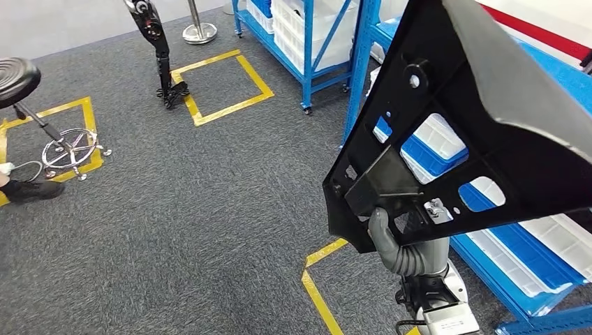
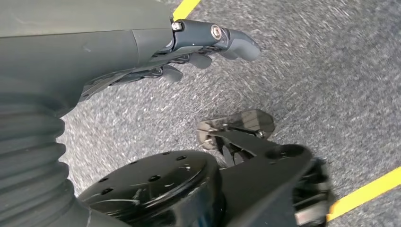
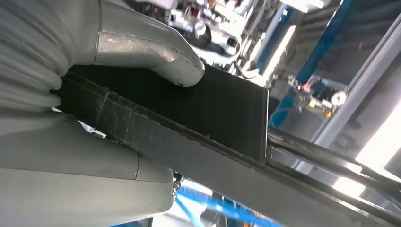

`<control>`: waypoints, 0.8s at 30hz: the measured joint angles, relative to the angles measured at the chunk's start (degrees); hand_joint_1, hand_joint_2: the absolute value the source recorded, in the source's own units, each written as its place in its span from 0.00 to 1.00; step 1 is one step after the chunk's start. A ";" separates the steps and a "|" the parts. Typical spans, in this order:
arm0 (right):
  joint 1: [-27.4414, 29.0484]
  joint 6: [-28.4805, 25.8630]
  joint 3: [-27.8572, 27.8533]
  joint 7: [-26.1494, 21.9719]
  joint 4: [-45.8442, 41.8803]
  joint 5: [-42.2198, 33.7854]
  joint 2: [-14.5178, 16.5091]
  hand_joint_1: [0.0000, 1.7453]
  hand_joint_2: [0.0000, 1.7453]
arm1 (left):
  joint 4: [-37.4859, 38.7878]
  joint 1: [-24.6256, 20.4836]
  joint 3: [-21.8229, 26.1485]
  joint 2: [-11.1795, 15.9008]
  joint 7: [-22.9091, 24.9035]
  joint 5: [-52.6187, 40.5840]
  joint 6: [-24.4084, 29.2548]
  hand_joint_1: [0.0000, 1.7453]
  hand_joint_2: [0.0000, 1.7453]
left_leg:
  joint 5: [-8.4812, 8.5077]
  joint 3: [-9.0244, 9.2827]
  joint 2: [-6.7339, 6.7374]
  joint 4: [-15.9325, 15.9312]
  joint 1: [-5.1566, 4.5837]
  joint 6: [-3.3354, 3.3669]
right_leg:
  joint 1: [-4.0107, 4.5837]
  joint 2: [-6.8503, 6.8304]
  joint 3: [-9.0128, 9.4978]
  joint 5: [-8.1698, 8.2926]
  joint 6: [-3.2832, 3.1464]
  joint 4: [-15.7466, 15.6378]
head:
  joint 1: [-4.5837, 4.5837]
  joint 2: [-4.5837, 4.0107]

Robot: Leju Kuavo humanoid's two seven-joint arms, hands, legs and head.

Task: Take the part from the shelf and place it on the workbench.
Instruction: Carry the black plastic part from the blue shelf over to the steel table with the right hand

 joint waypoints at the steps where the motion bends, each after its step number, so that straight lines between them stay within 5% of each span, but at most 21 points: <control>1: 0.24 -0.10 0.12 -0.10 0.05 0.59 0.21 1.00 1.00 | 0.01 0.05 -0.01 0.05 0.04 -0.05 -0.06 0.00 1.00 | 0.48 0.00 0.30 0.21 0.17 -0.13 | 0.03 -0.82 0.10 -0.09 -0.06 0.00 | -0.02 0.00; 4: 1.11 -0.77 0.97 -0.61 0.16 2.78 1.32 1.00 1.00 | 0.01 0.15 -0.01 0.54 0.11 -0.20 -0.35 0.00 1.00 | 5.21 5.73 3.37 -9.66 0.18 -0.17 | 0.19 -2.94 0.77 -0.69 0.27 0.04 | -0.08 0.00; 6: 1.65 -1.34 1.82 -0.97 0.28 3.89 2.06 1.00 1.00 | -0.01 0.03 -0.01 0.89 -0.08 -0.32 -0.60 0.00 1.00 | 6.46 8.38 5.29 -14.55 -0.20 0.33 | 0.70 -4.16 1.18 -1.20 0.88 0.12 | -0.03 0.00; 9: 2.38 -2.55 3.34 -1.73 0.67 5.20 3.12 1.00 1.00 | 0.02 0.06 0.01 1.57 -0.71 -0.30 -0.68 0.00 1.00 | 6.46 8.19 3.42 -15.21 -0.39 1.36 | 0.91 -5.52 1.37 -1.67 1.56 0.10 | 0.07 0.00; 11: 2.97 -3.51 4.41 -2.17 0.97 5.81 3.69 1.00 1.00 | 0.04 0.09 0.02 2.00 -1.01 -0.03 -0.43 0.00 1.00 | 6.76 8.15 1.78 -15.55 -0.15 2.12 | 0.67 -2.57 0.28 -3.25 1.69 2.51 | 0.13 0.00; 13: 3.46 -4.10 5.17 -2.38 1.33 6.01 3.99 1.00 1.00 | 0.04 -0.01 0.03 2.28 -1.16 0.20 -0.02 0.00 1.00 | 6.98 8.05 0.16 -15.67 -0.04 2.73 | 0.47 1.42 -3.08 -6.40 1.17 9.45 | 0.33 0.00; 15: 3.63 -4.28 5.66 -2.40 1.79 5.96 4.13 1.00 1.00 | 0.04 -0.05 0.04 2.43 -1.26 0.28 0.21 0.00 1.00 | 7.11 7.90 -1.69 -15.66 -0.09 2.99 | 0.45 2.47 -6.83 -8.55 1.00 16.43 | 0.46 0.00; 16: 3.65 -4.29 5.81 -2.40 2.00 5.82 4.14 1.00 1.00 | 0.04 -0.04 0.04 2.45 -1.28 0.27 0.29 0.00 1.00 | 7.17 7.86 -2.64 -15.65 -0.10 3.01 | 0.44 2.59 -7.59 -8.40 1.28 17.39 | 0.46 0.00; 18: 3.96 -4.29 5.93 -2.53 2.05 5.00 3.95 1.00 1.00 | 0.04 0.02 0.03 2.24 -1.29 0.01 0.88 0.00 1.00 | 7.34 7.85 -4.57 -15.61 -0.04 2.86 | 0.24 3.19 -5.60 -5.47 2.35 12.12 | 0.46 0.00; 20: 5.23 -4.24 5.34 -3.20 1.17 3.08 3.19 1.00 1.00 | 0.04 0.07 -0.02 1.56 -1.13 -0.69 2.24 0.00 1.00 | 7.55 7.79 -6.40 -15.49 -0.10 2.48 | -0.15 5.34 -2.11 -2.27 2.91 4.13 | 0.46 0.00; 22: 7.82 -3.81 3.31 -5.14 -0.67 -0.22 1.75 1.00 1.00 | 0.04 0.16 -0.34 0.43 -0.38 -2.09 3.72 0.00 1.00 | 7.77 7.63 -7.79 -15.53 -0.26 2.01 | -0.14 6.33 -0.73 -1.15 2.31 1.03 | 0.43 0.00; 24: 10.91 -2.67 -0.37 -8.07 -3.00 -3.71 0.40 1.00 1.00 | 0.05 0.35 -1.25 -0.77 0.63 -4.06 4.72 0.00 1.00 | 8.00 7.35 -8.56 -15.67 -0.26 1.47 | -0.05 4.99 -0.33 -0.83 1.34 0.86 | 0.42 0.00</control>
